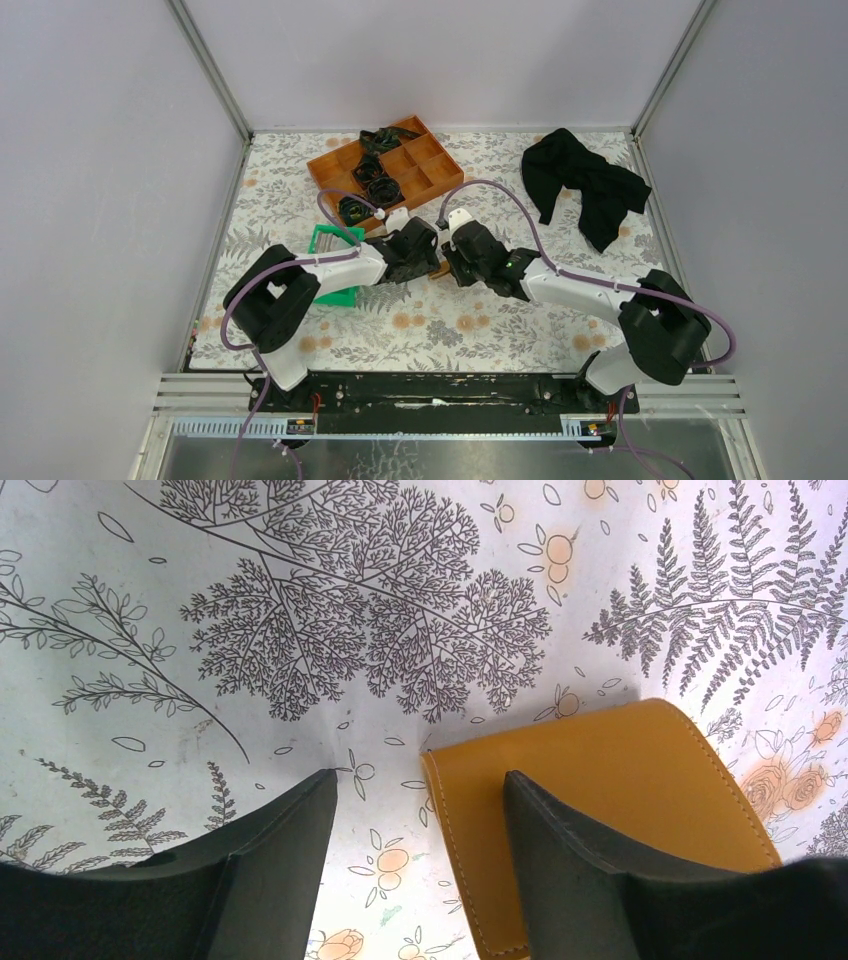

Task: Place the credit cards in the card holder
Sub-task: Close the card holder at the center of the board.

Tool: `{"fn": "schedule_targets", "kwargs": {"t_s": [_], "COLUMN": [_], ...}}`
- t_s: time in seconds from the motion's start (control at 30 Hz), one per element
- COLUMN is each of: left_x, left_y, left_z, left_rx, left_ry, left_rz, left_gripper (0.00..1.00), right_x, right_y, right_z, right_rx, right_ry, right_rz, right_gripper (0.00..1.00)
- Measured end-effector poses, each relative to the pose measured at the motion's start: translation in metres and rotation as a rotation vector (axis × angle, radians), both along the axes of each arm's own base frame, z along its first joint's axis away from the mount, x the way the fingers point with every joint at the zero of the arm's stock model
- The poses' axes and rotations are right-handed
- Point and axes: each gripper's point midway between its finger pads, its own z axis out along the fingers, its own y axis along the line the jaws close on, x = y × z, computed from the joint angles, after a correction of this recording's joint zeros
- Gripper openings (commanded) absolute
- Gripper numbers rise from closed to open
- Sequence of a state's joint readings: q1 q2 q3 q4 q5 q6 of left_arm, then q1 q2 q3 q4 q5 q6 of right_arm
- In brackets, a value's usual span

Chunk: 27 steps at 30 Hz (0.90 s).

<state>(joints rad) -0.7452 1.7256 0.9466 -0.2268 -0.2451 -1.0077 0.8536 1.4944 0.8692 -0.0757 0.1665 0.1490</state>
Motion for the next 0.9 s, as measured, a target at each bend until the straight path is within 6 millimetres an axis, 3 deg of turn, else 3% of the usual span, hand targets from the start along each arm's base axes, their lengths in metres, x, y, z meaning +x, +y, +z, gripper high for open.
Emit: {"fn": "schedule_targets", "kwargs": {"t_s": [0.2, 0.5, 0.9], "left_x": [0.0, -0.002, -0.011], "left_y": [0.0, -0.002, -0.011], "left_z": [0.0, 0.0, -0.002], "left_rx": [-0.001, -0.007, 0.003], "left_ry": [0.003, 0.008, 0.007], "left_rz": [0.002, -0.005, -0.039], "left_gripper": [0.69, 0.69, 0.69], "right_x": [0.006, 0.008, -0.003], "right_y": [0.005, 0.007, -0.015], "right_z": [0.014, 0.013, 0.008], "right_rx": [0.033, 0.051, 0.086], "right_ry": [-0.05, -0.066, -0.092], "right_rz": [0.005, 0.005, -0.068], "right_gripper": [0.21, 0.2, 0.2]}}
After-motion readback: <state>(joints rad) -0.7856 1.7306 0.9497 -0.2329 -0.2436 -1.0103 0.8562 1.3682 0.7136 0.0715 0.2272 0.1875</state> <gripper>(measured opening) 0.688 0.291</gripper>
